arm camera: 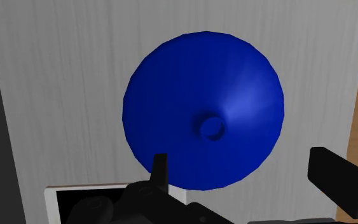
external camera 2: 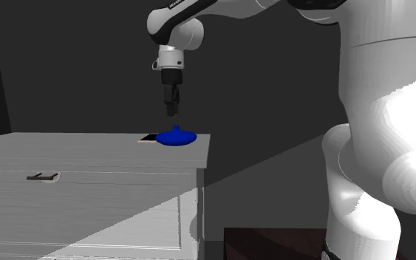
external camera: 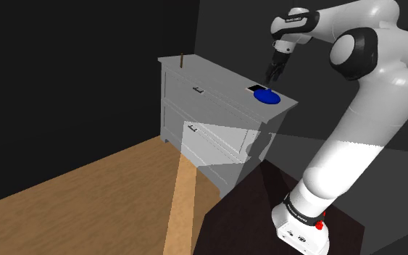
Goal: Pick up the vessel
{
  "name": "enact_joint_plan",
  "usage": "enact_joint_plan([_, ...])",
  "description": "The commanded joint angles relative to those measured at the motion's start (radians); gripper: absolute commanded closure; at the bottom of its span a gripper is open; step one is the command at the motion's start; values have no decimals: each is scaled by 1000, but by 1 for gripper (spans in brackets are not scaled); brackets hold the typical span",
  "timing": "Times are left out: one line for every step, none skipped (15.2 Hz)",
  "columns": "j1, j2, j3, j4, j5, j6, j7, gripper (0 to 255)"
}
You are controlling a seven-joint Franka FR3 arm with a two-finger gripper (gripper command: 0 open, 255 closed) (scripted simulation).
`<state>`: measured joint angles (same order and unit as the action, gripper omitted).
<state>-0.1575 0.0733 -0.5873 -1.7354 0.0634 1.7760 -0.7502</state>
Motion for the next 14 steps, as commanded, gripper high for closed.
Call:
enact_joint_plan([-9,23,-5,2,14,15,-20,0])
enact_joint_plan([-8,23,-4,-11,15,28,-21,0])
enact_joint_plan([-8,24,-4,-23,15,42,-22,0])
enact_joint_plan([-8,26,-4,-35,17,55,-23,0])
enact_joint_plan([-8,27,-4,-47,18,68,-24,0])
enact_joint_plan([-8,29,-3,-59,19,81,-25,0])
enact_joint_plan([-8,30,-3,-66,20,88,-25,0])
enact_joint_plan([-8,30,-3,-65,20,88,-26,0])
enact_joint_plan([-8,29,-3,-68,19,91,-25,255])
enact_joint_plan([-8,30,-3,-67,20,90,-25,255])
enact_joint_plan([-8,30,-3,-67,20,90,-26,255])
enact_joint_plan([-8,31,-3,-67,20,90,-26,255])
enact_joint_plan([-8,31,-3,-67,20,90,-26,255])
enact_joint_plan([-8,31,-3,-66,20,90,-26,255])
